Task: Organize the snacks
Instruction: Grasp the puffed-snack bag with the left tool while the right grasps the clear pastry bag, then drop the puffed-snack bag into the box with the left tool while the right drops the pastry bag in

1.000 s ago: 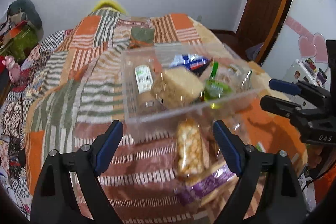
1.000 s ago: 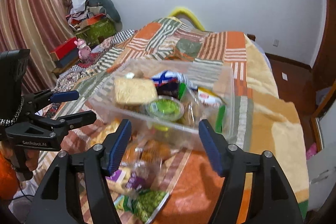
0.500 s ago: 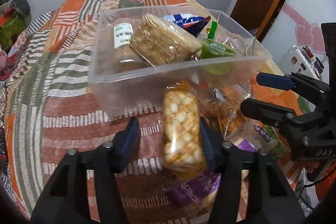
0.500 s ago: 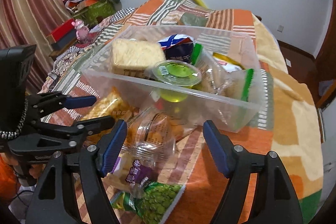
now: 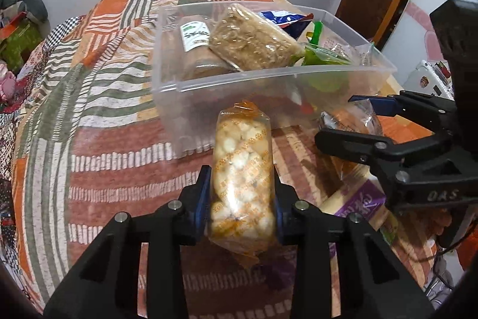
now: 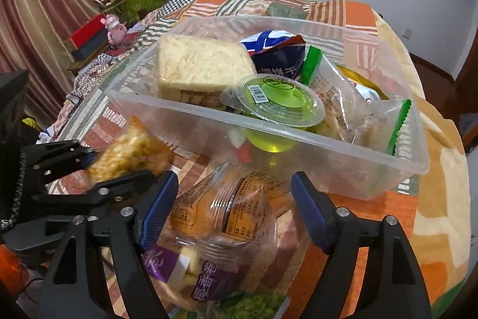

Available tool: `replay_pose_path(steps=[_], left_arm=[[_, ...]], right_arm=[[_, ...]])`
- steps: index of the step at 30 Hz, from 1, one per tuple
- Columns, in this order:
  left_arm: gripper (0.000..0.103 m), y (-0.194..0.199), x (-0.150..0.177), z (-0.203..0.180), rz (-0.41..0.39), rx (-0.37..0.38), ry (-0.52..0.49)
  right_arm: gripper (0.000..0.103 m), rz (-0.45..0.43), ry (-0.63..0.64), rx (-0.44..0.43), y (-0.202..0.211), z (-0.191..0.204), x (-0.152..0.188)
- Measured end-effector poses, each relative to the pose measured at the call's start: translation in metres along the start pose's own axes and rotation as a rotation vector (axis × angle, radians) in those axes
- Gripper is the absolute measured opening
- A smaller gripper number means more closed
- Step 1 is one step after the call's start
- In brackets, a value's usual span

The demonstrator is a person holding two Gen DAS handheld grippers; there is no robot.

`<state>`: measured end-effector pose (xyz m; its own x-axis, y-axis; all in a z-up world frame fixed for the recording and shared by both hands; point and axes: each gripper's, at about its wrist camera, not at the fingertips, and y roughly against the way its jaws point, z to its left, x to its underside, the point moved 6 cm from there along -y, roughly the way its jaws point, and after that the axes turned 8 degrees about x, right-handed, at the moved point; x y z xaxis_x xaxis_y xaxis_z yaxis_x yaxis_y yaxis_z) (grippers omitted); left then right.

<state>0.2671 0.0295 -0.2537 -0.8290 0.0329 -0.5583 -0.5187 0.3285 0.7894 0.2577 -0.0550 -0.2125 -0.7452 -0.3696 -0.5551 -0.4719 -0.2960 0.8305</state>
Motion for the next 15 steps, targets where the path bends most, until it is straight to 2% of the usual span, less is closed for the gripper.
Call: replay_pose_path(steps=[10, 15], left_arm=[[0.035, 0.021, 0.001, -0.001, -0.038, -0.010, 0.002], [0.035, 0.035, -0.002, -0.007, -0.064, -0.016, -0.010]], right_arm=[[0.075, 0.045, -0.006, -0.013, 0.004, -0.008, 0.015], [0.060, 0.040, -0.005, -0.020, 0.008, -0.008, 0.017]])
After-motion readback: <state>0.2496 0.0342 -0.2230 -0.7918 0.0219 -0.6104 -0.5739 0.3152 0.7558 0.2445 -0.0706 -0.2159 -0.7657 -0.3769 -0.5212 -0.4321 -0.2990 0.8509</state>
